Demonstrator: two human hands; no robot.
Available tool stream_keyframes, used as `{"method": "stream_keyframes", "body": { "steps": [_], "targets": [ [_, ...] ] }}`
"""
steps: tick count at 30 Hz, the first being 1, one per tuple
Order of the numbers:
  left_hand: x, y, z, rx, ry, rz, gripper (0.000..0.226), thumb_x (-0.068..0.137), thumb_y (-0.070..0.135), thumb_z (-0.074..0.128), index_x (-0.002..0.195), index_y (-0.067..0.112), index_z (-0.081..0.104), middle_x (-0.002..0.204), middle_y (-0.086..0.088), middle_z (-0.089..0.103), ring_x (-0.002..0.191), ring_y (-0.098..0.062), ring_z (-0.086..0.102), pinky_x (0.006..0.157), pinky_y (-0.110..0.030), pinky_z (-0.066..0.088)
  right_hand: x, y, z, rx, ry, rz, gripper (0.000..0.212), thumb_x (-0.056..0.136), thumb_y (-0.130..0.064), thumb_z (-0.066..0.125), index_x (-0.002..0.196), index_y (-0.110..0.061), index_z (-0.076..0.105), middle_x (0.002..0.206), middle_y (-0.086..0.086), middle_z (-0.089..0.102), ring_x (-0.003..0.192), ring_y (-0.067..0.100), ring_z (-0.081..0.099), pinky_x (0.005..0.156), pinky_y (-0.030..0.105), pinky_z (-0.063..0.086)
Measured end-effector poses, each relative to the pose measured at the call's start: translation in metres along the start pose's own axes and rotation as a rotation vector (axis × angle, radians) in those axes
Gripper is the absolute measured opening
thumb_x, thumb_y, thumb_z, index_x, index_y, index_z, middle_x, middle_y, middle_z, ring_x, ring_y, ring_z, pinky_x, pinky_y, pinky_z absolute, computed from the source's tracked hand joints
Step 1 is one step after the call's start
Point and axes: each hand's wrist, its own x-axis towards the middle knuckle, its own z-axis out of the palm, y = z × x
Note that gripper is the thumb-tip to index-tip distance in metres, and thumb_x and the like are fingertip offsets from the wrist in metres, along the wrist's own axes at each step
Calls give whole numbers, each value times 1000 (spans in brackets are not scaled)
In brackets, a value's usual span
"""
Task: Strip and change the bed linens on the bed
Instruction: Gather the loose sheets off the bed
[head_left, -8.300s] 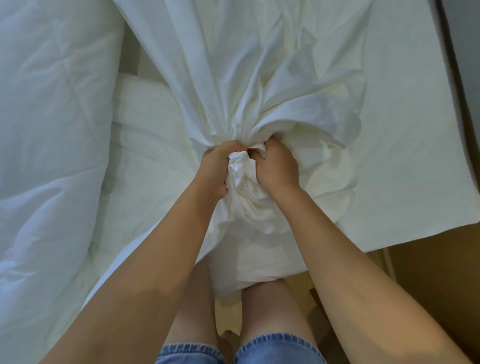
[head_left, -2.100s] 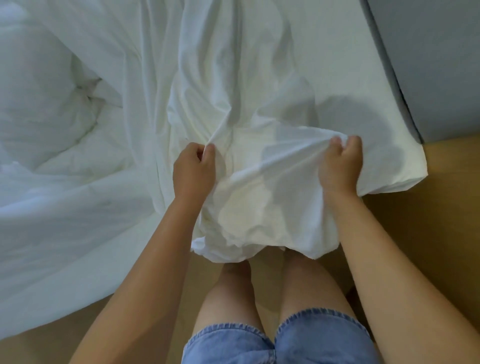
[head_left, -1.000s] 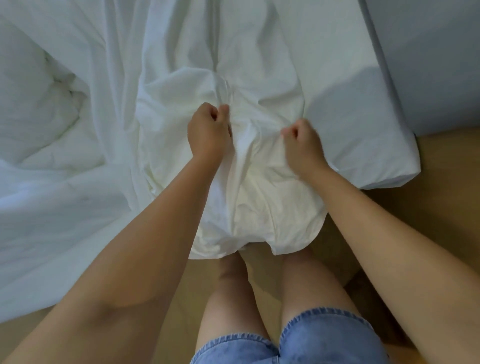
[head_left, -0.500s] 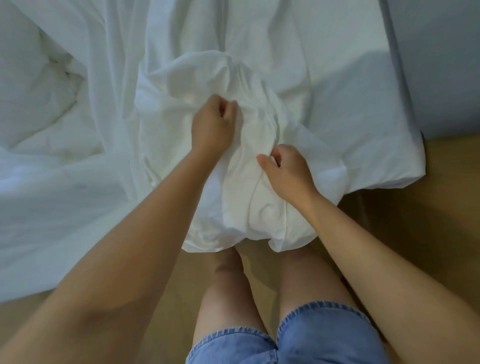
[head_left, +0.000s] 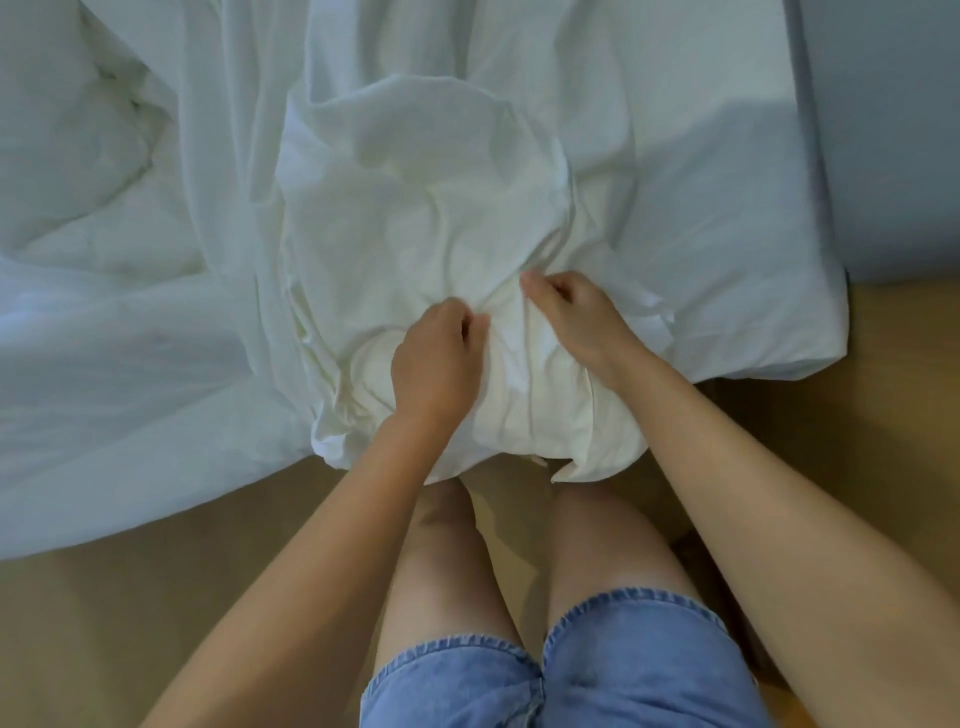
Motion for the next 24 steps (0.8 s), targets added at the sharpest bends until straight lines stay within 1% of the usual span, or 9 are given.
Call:
{"method": "stream_keyframes", "body": {
  "steps": [3, 4, 7, 11, 15, 18, 20, 22, 24],
  "targets": [
    [14, 3, -8, 3, 67, 39, 24, 98, 30, 44, 79, 15, 43, 71, 9, 41, 60, -10, 39, 51, -26, 26, -21, 20, -3, -49, -41, -28, 19, 89, -48, 54, 98, -32, 52, 89, -19, 57, 73, -9, 57, 57, 8, 39],
    [21, 4, -12, 8, 96, 31, 23, 98, 30, 43, 81, 14, 43, 76, 5, 46, 64, -14, 42, 53, -28, 26, -26, 21, -3, -84, 8, -47, 12, 93, -41, 50, 92, -30, 53, 84, -16, 57, 69, -5, 57, 55, 8, 38],
    [48, 6, -26, -5, 195, -55, 21, 99, 29, 41, 89, 12, 47, 93, -9, 54, 79, -26, 49, 64, -31, 27, -20, 17, -2, -171, 194, -125, 38, 100, -30, 41, 63, -20, 42, 60, -7, 42, 54, 4, 40, 52, 17, 30],
    [56, 6, -29, -12, 214, -124, 21, 99, 31, 40, 90, 12, 44, 95, -9, 54, 76, -22, 44, 65, -31, 28, 13, -10, -17, -155, 319, -195, 46, 100, -26, 44, 56, -20, 30, 55, -6, 33, 51, 5, 31, 53, 28, 25],
    [23, 15, -10, -18, 154, 91, 31, 91, 43, 53, 92, 12, 50, 93, -4, 51, 86, -24, 49, 68, -29, 31, 31, -20, -31, 57, 234, -63, 38, 99, -31, 44, 64, -17, 48, 64, -3, 51, 54, 7, 48, 49, 20, 39],
    [3, 20, 8, 133, 61, 209, 39, 89, 45, 57, 104, 10, 56, 104, -8, 54, 98, -27, 49, 79, -33, 32, 28, -9, -33, 181, 159, 97, 37, 99, -34, 45, 88, -5, 66, 94, 11, 70, 74, 12, 64, 73, 27, 55],
    [5, 19, 11, 157, 26, 179, 23, 95, 37, 49, 90, 14, 50, 92, -3, 52, 92, -26, 49, 74, -32, 28, 19, 3, -34, 50, 216, 99, 40, 96, -37, 49, 89, -2, 64, 91, 13, 67, 74, 15, 57, 72, 31, 50],
    [13, 19, 10, 144, 43, 170, 21, 98, 30, 43, 83, 15, 44, 83, -1, 48, 82, -26, 48, 70, -32, 27, 2, 13, -36, -55, 241, 38, 36, 90, -47, 55, 81, -13, 60, 78, -1, 61, 70, 12, 55, 64, 27, 44],
    [20, 22, 9, 105, 81, 173, 21, 99, 26, 42, 82, 13, 44, 82, -2, 46, 76, -25, 46, 67, -32, 28, -20, 22, -33, -133, 201, -13, 50, 77, -64, 58, 87, -15, 58, 82, -5, 58, 76, 12, 55, 64, 25, 43]
  ]
}}
